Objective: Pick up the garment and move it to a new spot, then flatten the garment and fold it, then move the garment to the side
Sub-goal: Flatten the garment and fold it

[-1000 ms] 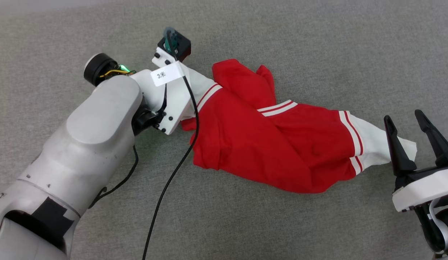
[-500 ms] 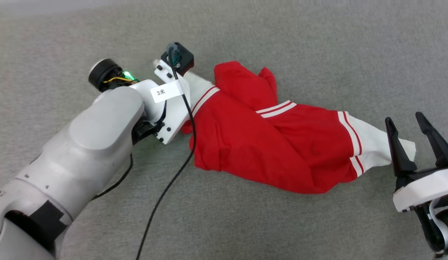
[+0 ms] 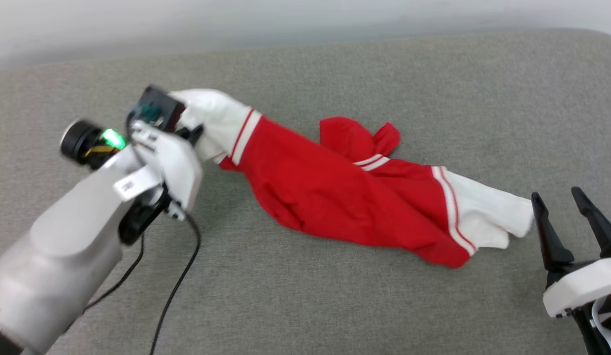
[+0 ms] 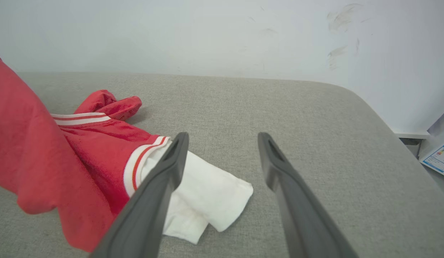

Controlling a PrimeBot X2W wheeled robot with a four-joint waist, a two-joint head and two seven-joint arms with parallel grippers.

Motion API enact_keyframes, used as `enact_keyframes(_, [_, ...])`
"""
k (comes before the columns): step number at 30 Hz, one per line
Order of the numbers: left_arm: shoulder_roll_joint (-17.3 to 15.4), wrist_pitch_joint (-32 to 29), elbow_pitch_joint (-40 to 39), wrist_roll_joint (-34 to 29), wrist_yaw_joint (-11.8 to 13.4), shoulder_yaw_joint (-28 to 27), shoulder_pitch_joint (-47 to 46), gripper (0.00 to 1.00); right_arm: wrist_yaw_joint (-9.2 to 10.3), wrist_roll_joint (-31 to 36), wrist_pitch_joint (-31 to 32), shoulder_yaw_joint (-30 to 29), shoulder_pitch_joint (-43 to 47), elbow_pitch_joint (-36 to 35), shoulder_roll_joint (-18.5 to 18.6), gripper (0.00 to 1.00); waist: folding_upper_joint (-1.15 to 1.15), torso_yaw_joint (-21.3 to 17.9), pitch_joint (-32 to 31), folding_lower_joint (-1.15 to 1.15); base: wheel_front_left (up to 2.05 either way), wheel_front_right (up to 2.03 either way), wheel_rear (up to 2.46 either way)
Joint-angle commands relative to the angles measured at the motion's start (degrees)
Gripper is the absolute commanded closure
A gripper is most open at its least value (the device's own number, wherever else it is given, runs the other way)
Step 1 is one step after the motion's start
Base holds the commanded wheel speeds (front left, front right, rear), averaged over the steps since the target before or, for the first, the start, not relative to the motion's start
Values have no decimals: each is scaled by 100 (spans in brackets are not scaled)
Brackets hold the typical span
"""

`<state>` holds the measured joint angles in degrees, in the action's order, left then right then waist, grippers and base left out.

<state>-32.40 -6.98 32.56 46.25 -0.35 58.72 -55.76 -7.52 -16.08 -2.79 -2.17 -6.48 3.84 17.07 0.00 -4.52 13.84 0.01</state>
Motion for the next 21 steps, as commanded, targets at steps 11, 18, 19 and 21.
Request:
enact_keyframes(11, [-766,1011,-1087,602,1071,-376,2182,100,6,-103,40,-216,541,-54,-69,0,0,252,-441,-1,0,0,0])
enact_keyframes(18, [-724,1414,-1348,859,1417,-308,3242,100,6,-129,55,-301,733,-45,-110,0,0,304,-558,-1,0,0,0])
enact_keyframes(19, [-710,1434,-1349,901,1448,-293,3366,100,6,-137,60,-307,758,-41,-117,0,0,307,-571,-1,0,0,0])
enact_keyframes(21, [-681,1435,-1329,991,1461,-263,3566,100,6,-146,74,-326,791,-24,-133,0,0,324,-596,-1,0,0,0])
